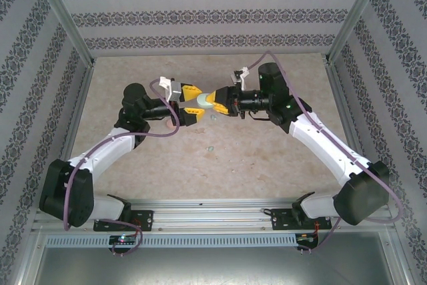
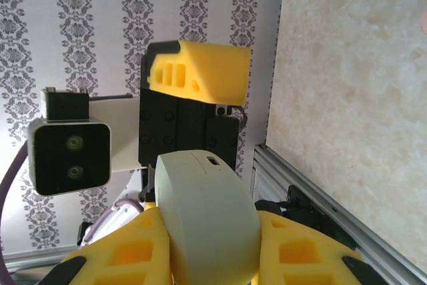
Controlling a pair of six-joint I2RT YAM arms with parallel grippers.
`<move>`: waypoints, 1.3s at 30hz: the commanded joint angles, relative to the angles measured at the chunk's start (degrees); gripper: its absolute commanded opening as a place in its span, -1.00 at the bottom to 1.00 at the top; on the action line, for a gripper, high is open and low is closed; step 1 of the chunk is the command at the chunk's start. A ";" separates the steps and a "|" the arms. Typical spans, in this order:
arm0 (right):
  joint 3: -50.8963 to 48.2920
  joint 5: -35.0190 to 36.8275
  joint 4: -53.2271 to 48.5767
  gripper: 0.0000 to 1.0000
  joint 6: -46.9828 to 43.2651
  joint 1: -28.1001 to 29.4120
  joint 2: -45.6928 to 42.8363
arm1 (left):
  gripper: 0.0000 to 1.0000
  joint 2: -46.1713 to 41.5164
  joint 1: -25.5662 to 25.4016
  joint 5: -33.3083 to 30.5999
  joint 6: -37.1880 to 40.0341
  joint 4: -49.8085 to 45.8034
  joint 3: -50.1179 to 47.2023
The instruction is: Insert the wireless bluetooth earbuds into the charging case
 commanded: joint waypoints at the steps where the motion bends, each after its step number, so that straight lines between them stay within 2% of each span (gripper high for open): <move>1: 0.92 -1.36 0.23 -0.64 -1.56 0.71 -0.39 | 0.36 0.96 -1.14 0.48 -1.04 5.47 2.37; 8: 0.84 -1.71 0.69 -0.63 -1.22 1.04 -0.19 | 0.15 2.19 -1.36 1.21 -3.25 7.50 2.60; 12: 0.92 -1.83 0.80 -0.63 -1.13 0.97 -0.17 | 0.12 2.32 -1.38 1.95 -3.83 7.92 2.28; 19: 0.75 -2.13 1.05 -0.62 -0.91 1.12 0.22 | -0.18 2.33 -1.43 2.99 -4.29 7.88 2.53; 21: 0.75 -2.07 1.11 -0.62 -0.87 1.19 0.22 | -0.16 2.41 -1.44 3.11 -4.65 8.34 2.52; 25: 0.70 -2.06 1.29 -0.62 -0.86 1.17 0.20 | 0.07 2.53 -1.47 3.36 -5.50 10.03 1.96; 31: 0.57 -2.15 1.29 -0.62 -0.77 1.22 0.22 | 0.02 2.83 -1.48 3.87 -6.02 10.03 2.31; 39: 0.70 -2.06 1.33 -0.62 -0.77 1.19 0.23 | 0.26 2.87 -1.45 4.17 -5.45 8.72 2.02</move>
